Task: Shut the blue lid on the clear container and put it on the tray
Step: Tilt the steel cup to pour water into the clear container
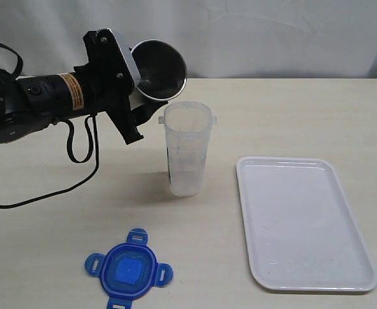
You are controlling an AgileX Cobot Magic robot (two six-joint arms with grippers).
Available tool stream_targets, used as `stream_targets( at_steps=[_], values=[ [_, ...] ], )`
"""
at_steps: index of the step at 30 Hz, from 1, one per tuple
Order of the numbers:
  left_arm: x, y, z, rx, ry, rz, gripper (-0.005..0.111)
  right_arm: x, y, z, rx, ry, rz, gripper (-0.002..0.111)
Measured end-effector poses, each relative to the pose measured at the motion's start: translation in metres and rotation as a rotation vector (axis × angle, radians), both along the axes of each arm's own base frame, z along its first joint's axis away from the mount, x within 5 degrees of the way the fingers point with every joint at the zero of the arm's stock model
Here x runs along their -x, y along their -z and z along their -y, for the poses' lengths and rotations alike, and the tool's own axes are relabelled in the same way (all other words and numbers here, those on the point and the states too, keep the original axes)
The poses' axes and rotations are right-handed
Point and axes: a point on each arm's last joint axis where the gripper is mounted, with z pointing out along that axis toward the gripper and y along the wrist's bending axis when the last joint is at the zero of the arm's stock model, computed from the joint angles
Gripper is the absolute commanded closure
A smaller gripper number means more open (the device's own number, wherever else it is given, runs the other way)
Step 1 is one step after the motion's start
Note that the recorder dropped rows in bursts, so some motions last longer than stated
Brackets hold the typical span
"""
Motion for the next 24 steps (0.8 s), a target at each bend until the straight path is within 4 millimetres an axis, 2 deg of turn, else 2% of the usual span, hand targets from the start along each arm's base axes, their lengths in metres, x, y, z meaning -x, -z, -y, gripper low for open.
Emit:
stream_targets(
  at_steps=[24],
  values=[
    [-0.0059, -0.0073, 0.001, -0.082, 0.02, 0.088, 0.107, 0.0, 0.0, 0.0, 0.0, 0.0, 0.0, 0.104]
  ],
)
